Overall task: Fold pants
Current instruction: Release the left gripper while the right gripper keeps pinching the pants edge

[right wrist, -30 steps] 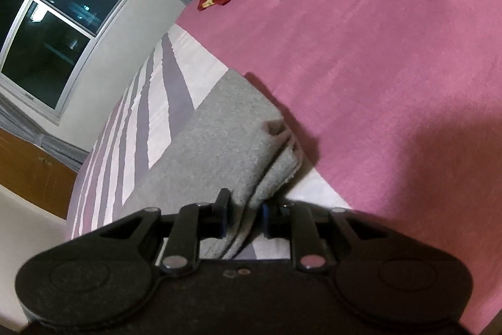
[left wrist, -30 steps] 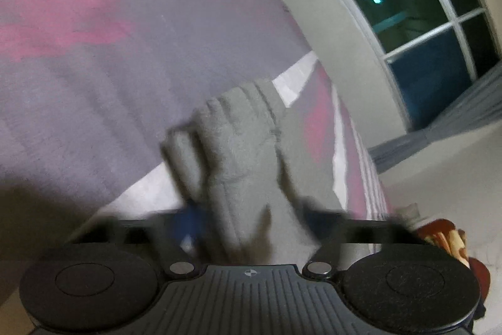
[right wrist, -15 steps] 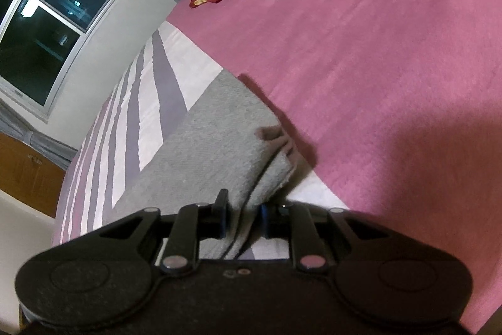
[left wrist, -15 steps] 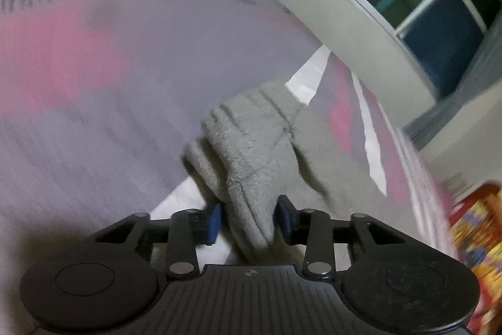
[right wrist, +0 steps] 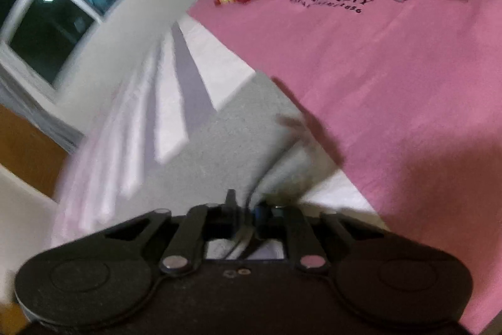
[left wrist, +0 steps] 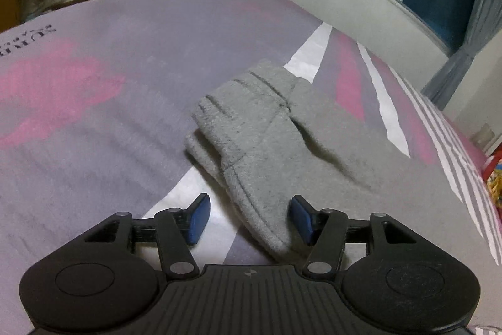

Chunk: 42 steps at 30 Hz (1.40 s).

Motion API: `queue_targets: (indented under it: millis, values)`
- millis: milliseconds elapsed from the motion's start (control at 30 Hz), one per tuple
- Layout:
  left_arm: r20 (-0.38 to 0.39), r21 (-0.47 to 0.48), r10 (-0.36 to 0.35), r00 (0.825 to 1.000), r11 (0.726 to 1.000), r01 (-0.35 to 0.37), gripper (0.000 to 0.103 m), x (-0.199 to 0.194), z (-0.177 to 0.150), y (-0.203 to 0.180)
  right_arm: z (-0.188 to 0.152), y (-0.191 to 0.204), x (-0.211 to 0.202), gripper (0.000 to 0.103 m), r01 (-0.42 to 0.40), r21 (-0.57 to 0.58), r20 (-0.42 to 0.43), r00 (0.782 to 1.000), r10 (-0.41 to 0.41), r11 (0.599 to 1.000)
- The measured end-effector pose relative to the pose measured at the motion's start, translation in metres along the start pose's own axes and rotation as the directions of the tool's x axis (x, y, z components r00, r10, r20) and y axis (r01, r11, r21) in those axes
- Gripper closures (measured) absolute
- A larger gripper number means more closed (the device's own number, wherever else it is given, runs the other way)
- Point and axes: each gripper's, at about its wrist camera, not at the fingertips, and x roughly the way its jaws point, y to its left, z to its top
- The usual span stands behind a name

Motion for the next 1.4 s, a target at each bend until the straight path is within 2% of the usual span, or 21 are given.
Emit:
queue_targets:
  millis: [33, 67, 133, 167, 233, 667, 800, 1033, 1167, 1400]
  values:
    - [-0.002, 0.010, 0.000, 1.000, 1.000, 0.000, 0.046, 0.001, -0.002, 0.001, -0.001, -0.004, 0.000, 0.093, 0.013, -0.010, 0.004, 1.000, -0.013, 1.000]
    - [-0.004, 0.018, 0.002, 1.000, 1.000, -0.002, 0.046, 0.001, -0.003, -0.001, -0.002, -0.014, 0.007, 0.094, 0.061, 0.016, -0.028, 0.998, -0.060, 0.998]
    - [-0.011, 0.029, 0.008, 1.000, 1.000, -0.008, 0.045, -0.003, -0.007, -0.003, -0.002, -0.039, 0.012, 0.093, 0.010, 0.165, -0.043, 0.999, -0.003, 0.986]
    - [-0.015, 0.033, 0.010, 1.000, 0.999, -0.009, 0.045, 0.000, -0.004, -0.004, -0.002, -0.042, 0.010, 0.088, -0.010, 0.199, -0.032, 0.999, 0.017, 0.980]
    - [-0.020, 0.040, 0.008, 1.000, 0.999, -0.007, 0.045, 0.002, -0.006, -0.003, -0.002, -0.039, 0.009, 0.083, -0.028, 0.190, -0.023, 0.999, 0.032, 0.981]
    - [-0.017, 0.083, 0.004, 1.000, 0.997, -0.002, 0.044, 0.004, -0.015, -0.008, 0.003, -0.034, 0.015, 0.088, 0.026, 0.228, -0.059, 0.998, -0.013, 0.973]
    - [-0.020, 0.087, -0.014, 1.000, 0.996, 0.015, 0.044, 0.004, -0.015, -0.005, 0.000, -0.020, 0.017, 0.090, 0.075, 0.158, -0.024, 0.997, -0.073, 0.985]
    - [-0.024, 0.098, -0.024, 0.999, 0.995, 0.026, 0.044, 0.002, -0.013, -0.003, 0.003, -0.003, 0.019, 0.090, 0.142, 0.123, -0.002, 0.990, -0.143, 0.982]
    - [-0.027, 0.116, -0.019, 0.999, 0.993, 0.022, 0.044, -0.001, -0.013, -0.005, 0.012, 0.018, 0.015, 0.090, 0.142, 0.088, 0.020, 0.989, -0.144, 0.986]
    - [-0.029, 0.166, 0.002, 1.000, 0.986, 0.003, 0.042, -0.005, -0.012, -0.011, 0.022, 0.081, 0.016, 0.090, 0.131, -0.071, 0.071, 0.989, -0.126, 0.989]
